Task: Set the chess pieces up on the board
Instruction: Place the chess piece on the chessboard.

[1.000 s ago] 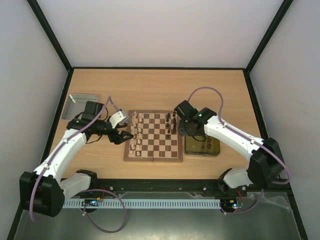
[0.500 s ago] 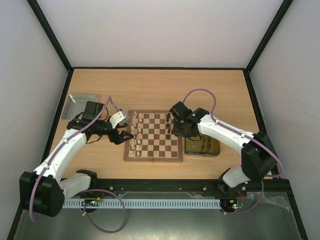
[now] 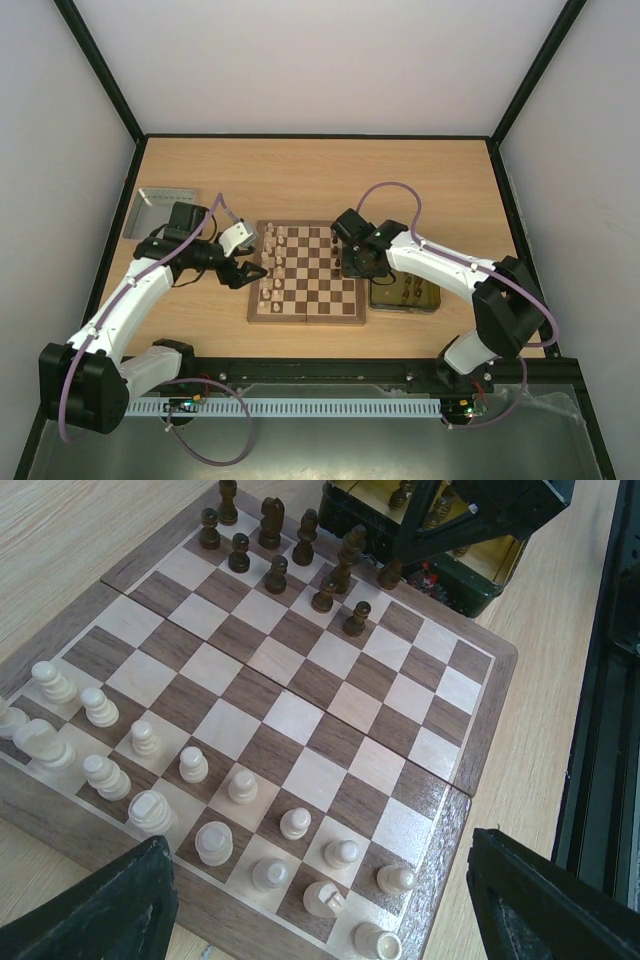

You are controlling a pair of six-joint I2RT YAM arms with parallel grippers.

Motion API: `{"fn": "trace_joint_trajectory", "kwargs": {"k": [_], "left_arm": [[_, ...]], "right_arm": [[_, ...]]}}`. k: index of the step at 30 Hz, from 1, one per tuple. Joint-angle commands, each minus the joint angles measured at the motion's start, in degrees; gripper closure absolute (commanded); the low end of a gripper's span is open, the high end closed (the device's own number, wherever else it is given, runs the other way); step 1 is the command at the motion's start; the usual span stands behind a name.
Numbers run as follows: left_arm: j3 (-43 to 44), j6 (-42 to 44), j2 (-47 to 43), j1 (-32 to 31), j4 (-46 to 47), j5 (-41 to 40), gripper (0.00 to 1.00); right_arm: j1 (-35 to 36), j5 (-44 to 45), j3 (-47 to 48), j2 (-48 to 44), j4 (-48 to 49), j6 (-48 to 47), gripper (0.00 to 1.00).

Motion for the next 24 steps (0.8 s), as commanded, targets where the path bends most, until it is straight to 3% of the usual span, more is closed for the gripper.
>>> {"fn": "trace_joint_trajectory", "kwargs": {"k": [1, 24], "left_arm": [[-1.1, 0.0, -0.7, -0.3, 0.7, 0.3, 0.2], [-1.1, 0.1, -0.7, -0.2, 0.6, 0.4, 0.2]], "right_arm": [[0.4, 0.6, 0.0, 1.1, 1.0, 0.8, 0.98], [1.3, 0.9, 1.6, 4.1, 1.7, 0.7, 0.98]]}}
